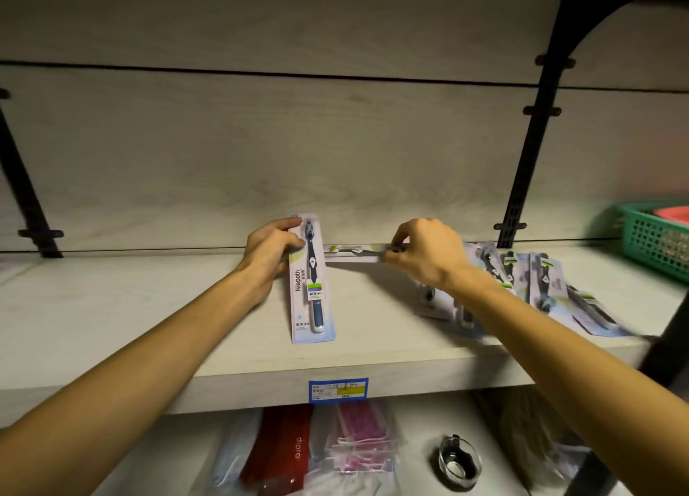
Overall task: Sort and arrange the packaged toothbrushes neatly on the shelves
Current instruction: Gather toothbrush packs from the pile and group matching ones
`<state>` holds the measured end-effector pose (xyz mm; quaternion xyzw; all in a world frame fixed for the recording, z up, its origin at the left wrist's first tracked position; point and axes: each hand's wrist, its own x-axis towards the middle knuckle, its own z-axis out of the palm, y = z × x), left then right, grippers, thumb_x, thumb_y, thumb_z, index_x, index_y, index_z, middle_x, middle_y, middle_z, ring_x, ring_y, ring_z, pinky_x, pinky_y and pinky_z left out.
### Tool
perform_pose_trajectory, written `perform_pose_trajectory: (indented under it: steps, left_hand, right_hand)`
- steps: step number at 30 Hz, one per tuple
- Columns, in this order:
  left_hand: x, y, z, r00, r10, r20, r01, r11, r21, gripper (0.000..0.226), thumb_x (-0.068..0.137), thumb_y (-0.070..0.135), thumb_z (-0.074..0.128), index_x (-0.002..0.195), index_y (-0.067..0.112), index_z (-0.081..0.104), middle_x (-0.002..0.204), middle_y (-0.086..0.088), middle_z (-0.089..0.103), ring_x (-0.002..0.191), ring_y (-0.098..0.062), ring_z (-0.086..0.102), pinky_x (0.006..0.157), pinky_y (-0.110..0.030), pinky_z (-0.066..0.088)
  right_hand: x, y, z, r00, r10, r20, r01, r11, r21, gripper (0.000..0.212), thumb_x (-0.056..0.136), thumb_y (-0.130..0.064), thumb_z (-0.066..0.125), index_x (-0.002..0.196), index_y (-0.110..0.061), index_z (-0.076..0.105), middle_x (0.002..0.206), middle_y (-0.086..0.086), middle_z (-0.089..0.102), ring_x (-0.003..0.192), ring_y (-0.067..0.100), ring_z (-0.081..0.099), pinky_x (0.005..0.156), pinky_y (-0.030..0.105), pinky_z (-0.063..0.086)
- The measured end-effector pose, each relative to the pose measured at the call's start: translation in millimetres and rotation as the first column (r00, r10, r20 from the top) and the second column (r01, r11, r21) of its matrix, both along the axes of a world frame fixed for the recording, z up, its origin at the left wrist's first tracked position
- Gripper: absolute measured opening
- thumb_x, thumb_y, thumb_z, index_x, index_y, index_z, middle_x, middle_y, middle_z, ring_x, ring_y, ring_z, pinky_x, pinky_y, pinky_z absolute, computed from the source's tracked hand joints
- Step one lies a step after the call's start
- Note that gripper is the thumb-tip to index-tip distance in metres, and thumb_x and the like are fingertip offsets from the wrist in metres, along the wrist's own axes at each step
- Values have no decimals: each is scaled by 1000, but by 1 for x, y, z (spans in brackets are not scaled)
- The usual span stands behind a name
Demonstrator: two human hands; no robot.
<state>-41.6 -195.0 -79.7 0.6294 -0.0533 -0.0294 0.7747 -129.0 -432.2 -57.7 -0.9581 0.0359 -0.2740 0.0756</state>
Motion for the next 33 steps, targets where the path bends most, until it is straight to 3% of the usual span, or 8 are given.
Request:
perform_pose_trajectory:
  steps: [2,7,11,15,19,23,30,33]
  left_hand:
    - [-5,-3,4,1000,12,26,-12,1000,-13,45,82,-11,54,114,14,71,91,-8,71,71,-18,67,66,-28,57]
    - [-14,-2,15,997,66,38,-63,996,-70,45,81,-16,54,112,12,71,99,-14,72,84,-24,67,90,-40,58]
    - [-25,11,21,991,108,79,-103,993,-65,46,81,-13,58,115,14,71,97,-10,72,82,-20,64,85,-35,58]
    - [-42,39,29,979,171,108,-159,982,-105,41,81,-12,60,103,21,72,87,-2,73,77,-17,64,79,-36,61]
    - [-65,78,37,965,216,151,-202,974,-100,45,81,-13,58,109,21,72,90,0,75,75,-13,69,67,-28,60]
    - [-87,128,42,964,199,179,-181,977,-112,55,82,-17,50,125,14,66,112,-11,72,92,-22,68,82,-37,59]
    - [-145,244,47,954,92,284,-76,995,-67,62,79,-19,50,131,11,63,109,-1,69,70,-6,65,57,-14,47]
    - [-174,306,38,907,163,389,-207,976,73,52,81,-14,55,121,18,69,114,-1,69,105,-8,65,80,-20,55]
  right_hand:
    - [-13,-10,-2,997,-58,51,62,995,-82,28,79,-45,70,84,-18,73,87,9,72,88,32,63,61,32,40]
    - [-39,-31,-6,965,-256,-62,229,932,-281,45,82,-57,60,74,-13,57,88,9,65,96,32,54,77,37,40]
    - [-42,-3,0,970,-242,-30,206,876,-437,41,75,-49,57,96,-14,62,105,10,61,103,31,49,88,41,35]
    - [-42,48,-1,995,95,-21,-97,992,-80,32,87,-41,56,106,-17,65,112,7,67,109,29,55,93,37,43]
    - [-50,108,4,893,440,-92,-338,792,508,53,95,-60,45,104,-16,73,103,5,74,96,24,66,89,40,53]
    - [-64,162,1,809,584,-58,-429,656,621,35,88,-50,67,89,-16,76,83,-5,74,73,13,63,69,35,47]
    - [-87,277,-14,754,647,110,-460,401,792,17,89,-17,72,90,-5,60,80,16,66,63,15,57,57,28,43]
    - [-98,335,-27,763,600,241,-523,353,776,25,91,-18,70,100,2,58,89,22,70,68,18,62,58,27,50]
